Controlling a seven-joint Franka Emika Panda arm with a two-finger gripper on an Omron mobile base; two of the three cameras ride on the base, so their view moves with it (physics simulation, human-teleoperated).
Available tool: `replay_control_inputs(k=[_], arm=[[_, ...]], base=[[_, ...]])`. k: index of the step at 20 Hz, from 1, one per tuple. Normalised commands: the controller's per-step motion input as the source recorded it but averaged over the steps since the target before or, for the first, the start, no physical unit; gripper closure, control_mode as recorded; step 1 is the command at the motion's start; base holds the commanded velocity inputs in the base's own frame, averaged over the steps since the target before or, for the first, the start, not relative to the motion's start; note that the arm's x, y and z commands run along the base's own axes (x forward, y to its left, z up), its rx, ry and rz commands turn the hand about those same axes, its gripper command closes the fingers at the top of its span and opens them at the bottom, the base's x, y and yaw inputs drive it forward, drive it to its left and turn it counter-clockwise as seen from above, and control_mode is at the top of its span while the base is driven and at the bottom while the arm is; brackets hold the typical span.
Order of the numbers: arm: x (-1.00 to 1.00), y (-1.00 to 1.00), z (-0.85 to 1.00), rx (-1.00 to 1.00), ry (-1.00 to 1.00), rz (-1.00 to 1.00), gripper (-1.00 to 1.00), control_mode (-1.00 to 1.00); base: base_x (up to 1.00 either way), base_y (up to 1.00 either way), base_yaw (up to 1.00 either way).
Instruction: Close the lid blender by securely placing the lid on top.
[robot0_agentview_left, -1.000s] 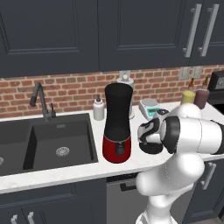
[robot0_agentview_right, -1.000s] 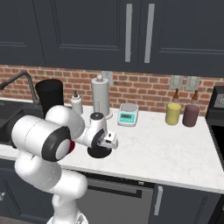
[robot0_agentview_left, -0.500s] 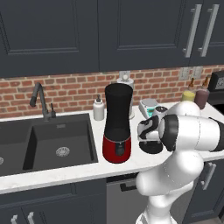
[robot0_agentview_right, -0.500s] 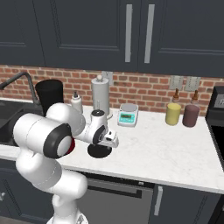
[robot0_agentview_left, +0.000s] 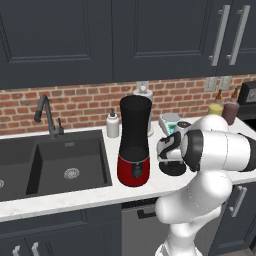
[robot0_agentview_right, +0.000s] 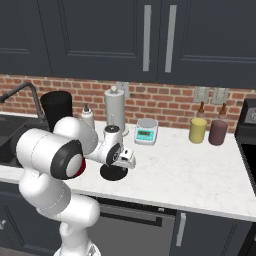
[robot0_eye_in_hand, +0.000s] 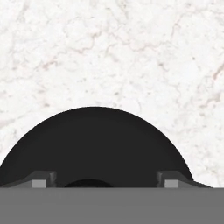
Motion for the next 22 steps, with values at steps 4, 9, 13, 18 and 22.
replay_control_inputs(k=[4,9,13,18,22], arm=[[-0.09,0.06,-0.22,0.0,0.0,0.0,1.0,-1.0],[-0.19,0.0,-0.03,0.0,0.0,0.0,1.0,-1.0],[-0.25,0.0,0.0,0.0,0.0,0.0,1.0,-1.0],[-0.33,0.0,0.0,0.0,0.0,0.0,1.0,-1.0],[-0.24,0.0,0.12,0.0,0.01,0.0,1.0,-1.0]], base=[[0.0,0.0,0.0],[0.0,0.0,0.0],[0.0,0.0,0.0],[0.0,0.0,0.0],[0.0,0.0,0.0]])
